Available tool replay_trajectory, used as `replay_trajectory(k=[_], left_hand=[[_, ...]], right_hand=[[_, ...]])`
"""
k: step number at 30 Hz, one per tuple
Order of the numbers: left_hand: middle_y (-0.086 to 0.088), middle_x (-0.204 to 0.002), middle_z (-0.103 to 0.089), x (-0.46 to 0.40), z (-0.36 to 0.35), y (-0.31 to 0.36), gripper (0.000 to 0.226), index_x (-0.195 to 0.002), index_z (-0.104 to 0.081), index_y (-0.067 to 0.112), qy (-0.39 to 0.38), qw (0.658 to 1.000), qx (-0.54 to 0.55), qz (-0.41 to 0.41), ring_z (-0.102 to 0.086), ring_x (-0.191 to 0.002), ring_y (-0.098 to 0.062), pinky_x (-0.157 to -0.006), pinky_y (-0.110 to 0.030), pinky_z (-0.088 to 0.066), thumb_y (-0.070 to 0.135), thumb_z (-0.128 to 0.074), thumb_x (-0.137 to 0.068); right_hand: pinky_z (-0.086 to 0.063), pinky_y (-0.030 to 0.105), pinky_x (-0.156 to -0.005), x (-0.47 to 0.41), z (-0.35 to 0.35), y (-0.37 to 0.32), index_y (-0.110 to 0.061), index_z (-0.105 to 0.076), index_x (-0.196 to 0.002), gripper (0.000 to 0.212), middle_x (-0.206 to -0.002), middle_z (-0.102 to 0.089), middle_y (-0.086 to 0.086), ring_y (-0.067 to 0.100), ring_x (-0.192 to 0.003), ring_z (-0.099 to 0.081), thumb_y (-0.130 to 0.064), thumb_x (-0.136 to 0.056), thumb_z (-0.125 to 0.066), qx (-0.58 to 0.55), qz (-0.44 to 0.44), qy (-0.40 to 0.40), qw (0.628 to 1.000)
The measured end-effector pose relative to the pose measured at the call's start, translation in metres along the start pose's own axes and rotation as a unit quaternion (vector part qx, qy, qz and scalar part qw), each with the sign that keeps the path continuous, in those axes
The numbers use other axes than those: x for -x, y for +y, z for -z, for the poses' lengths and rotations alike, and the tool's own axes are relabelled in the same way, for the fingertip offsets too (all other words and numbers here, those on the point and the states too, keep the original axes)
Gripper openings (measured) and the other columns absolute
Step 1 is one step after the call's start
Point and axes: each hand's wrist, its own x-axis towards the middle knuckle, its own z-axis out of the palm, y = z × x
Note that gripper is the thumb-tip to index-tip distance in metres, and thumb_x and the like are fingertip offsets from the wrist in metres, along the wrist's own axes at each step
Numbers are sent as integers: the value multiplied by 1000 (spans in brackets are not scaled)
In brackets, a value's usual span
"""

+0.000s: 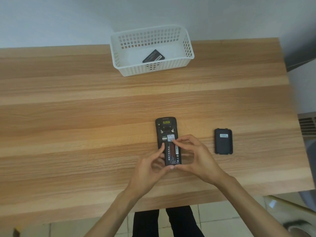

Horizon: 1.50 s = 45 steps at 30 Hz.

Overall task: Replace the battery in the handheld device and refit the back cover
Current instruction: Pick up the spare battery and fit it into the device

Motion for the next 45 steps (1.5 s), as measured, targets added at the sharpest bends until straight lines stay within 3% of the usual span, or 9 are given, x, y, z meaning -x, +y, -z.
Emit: replay_trajectory(k=[3, 6, 8, 11, 17, 25, 38, 42, 45], left_hand=[[11, -95, -70, -7, 8, -9, 72, -136, -56, 28, 28, 997, -58, -49, -68, -78, -10, -70, -22, -60, 21, -90, -73], [7, -91, -69, -11, 10, -14, 67, -131, -59, 25, 38, 991, -91, -88, -66, -79, -16, -68, -23, -60, 18, -90, -73], [4, -91, -70, -11, 10, -17, 66, -132, -59, 23, 39, 989, -97, -103, -66, -78, -15, -68, -19, -58, 17, -90, -73], [1, -87, -72, -12, 8, -22, 63, -132, -64, 15, 47, 983, -116, -134, -63, -74, -12, -68, -11, -53, 18, -89, -74], [2, -89, -72, -15, 4, -22, 58, -131, -66, 15, 64, 983, -120, -125, -66, -74, -11, -73, -23, -58, 19, -88, -78], [10, -94, -64, -25, 6, -24, 51, -131, -66, 11, 77, 977, -142, -143, -62, -84, -1, -81, -22, -57, 22, -83, -84], [5, -92, -65, -28, 8, -31, 50, -127, -68, 10, 76, 970, -159, -171, -63, -84, -6, -80, -25, -59, 16, -86, -81], [6, -91, -62, -29, 5, -31, 44, -118, -70, 10, 88, 971, -144, -169, -59, -83, -1, -81, -14, -52, 11, -88, -77], [3, -91, -61, -28, 4, -32, 43, -120, -70, 10, 92, 968, -152, -175, -58, -83, -4, -81, -15, -52, 12, -86, -80]], right_hand=[[-37, -4, -95, -4, -3, -1, -16, -59, -140, 79, -143, -55, -8, -20, -123, -46, -21, -69, -92, 37, 13, 17, 999], [-49, 8, -97, -4, -9, 2, -13, -62, -136, 70, -152, -44, -8, 0, -126, -55, -24, -73, -90, 43, 30, 25, 998], [-50, 14, -101, -1, -13, 4, -13, -63, -136, 66, -147, -40, -6, 3, -121, -57, -26, -76, -87, 61, 45, 25, 997], [-46, 18, -107, 3, -15, 6, -14, -66, -133, 59, -137, -49, -4, 6, -118, -57, -26, -79, -85, 97, 66, 38, 992], [-47, 15, -103, 4, -16, 9, -10, -73, -123, 52, -129, -66, -1, 7, -114, -63, -23, -74, -87, 127, 70, 84, 986], [-57, 36, -97, -11, -17, 17, -9, -78, -111, 46, -125, -70, 3, 17, -114, -66, -22, -69, -91, 129, 78, 116, 982], [-56, 32, -96, -8, -26, 27, -7, -78, -110, 47, -121, -72, 6, 17, -112, -67, -20, -68, -91, 172, 100, 139, 970], [-57, 31, -95, -9, -30, 31, -6, -79, -107, 45, -120, -72, 7, 19, -112, -65, -19, -66, -92, 182, 105, 143, 967], [-58, 30, -94, -9, -30, 34, -8, -79, -108, 41, -121, -70, 7, 17, -113, -63, -22, -70, -89, 187, 112, 136, 966]])
